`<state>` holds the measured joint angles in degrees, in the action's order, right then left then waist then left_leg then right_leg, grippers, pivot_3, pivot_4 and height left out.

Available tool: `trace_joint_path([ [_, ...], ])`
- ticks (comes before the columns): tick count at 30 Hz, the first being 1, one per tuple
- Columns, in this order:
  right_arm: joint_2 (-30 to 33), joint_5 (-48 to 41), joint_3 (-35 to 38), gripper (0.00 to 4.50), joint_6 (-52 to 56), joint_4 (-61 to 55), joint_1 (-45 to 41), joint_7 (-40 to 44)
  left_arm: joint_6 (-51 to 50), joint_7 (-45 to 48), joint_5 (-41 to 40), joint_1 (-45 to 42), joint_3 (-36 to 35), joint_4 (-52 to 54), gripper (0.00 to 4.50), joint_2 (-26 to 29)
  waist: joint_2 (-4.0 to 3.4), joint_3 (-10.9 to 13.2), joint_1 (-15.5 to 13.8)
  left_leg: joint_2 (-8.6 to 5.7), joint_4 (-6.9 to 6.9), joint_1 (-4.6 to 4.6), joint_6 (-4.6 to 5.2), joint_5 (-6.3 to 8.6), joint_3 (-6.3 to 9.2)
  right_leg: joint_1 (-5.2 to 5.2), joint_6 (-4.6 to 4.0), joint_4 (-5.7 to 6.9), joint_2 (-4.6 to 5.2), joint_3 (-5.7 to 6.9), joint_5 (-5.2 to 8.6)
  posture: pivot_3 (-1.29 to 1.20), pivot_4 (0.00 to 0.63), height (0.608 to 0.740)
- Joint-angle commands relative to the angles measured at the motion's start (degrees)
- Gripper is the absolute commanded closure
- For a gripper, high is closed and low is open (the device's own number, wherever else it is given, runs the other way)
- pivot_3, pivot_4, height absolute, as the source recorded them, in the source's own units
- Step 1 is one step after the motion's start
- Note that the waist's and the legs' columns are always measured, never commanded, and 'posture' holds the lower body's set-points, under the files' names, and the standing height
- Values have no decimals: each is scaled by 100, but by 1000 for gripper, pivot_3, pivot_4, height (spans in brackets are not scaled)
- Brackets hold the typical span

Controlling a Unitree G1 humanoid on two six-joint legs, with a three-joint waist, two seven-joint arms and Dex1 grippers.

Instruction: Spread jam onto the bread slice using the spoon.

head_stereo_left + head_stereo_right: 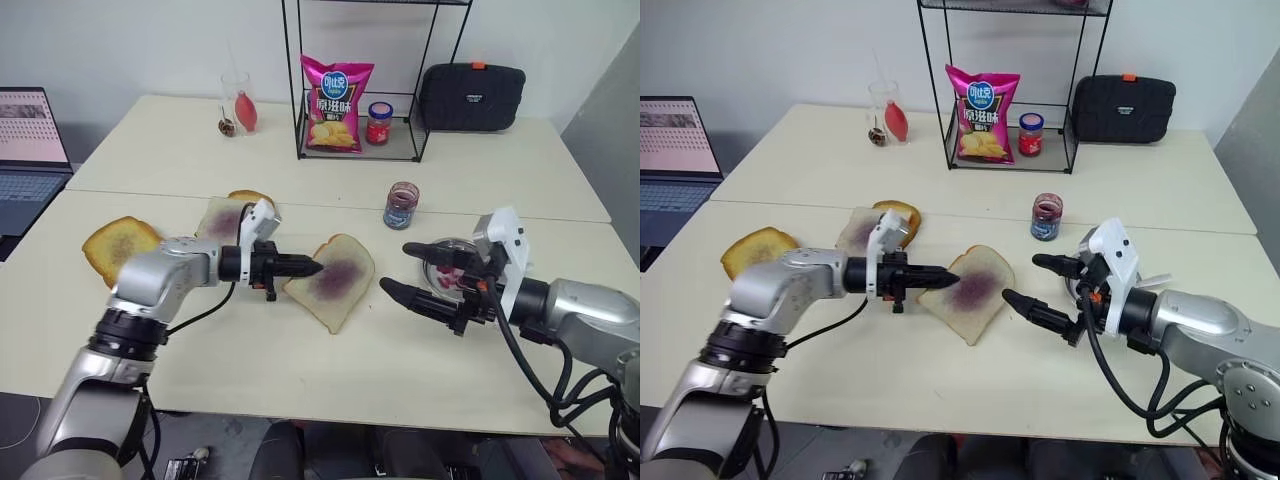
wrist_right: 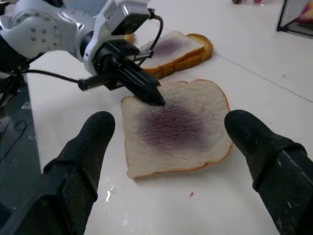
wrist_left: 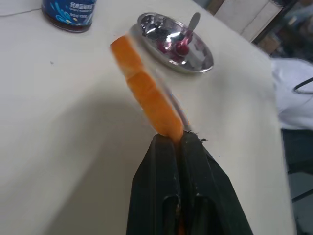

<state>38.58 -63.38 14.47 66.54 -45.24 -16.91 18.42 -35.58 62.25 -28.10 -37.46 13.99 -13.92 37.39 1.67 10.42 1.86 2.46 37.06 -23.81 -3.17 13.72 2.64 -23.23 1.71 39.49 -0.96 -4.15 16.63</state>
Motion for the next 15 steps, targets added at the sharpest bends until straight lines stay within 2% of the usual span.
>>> trace_joint_path([
  [1,76,-253,213,0,-175,-262,97,-364,930,-202,719,-349,47,-967,4496,-400,1,0,-6,-1,1,0,0,0,1,1,0,2,0,1,0,0,150,740],
  [7,205,-366,243,0,-318,-294,209,-690,1439,-196,1093,-675,-32,-1718,4496,-910,1,0,-18,-3,2,-8,2,-1,9,-1,0,2,0,6,0,0,150,740],
  [9,251,-390,251,0,-378,-300,250,-759,1541,-257,1174,-746,-91,-1863,4055,-1018,1,0,-17,-5,3,-8,3,-2,9,-1,0,3,1,6,0,0,150,740],
  [11,296,-443,272,0,-432,-315,306,-830,1570,-230,1224,-766,-138,-1914,3852,-1058,1,0,-16,-5,3,-7,3,-2,9,0,0,4,1,6,0,0,150,740],
  [15,390,-539,336,0,-535,-346,488,-946,1577,-70,1324,-766,-222,-1951,3085,-957,1,0,-15,-4,2,-7,5,-3,12,0,0,6,0,8,0,0,150,740],
])
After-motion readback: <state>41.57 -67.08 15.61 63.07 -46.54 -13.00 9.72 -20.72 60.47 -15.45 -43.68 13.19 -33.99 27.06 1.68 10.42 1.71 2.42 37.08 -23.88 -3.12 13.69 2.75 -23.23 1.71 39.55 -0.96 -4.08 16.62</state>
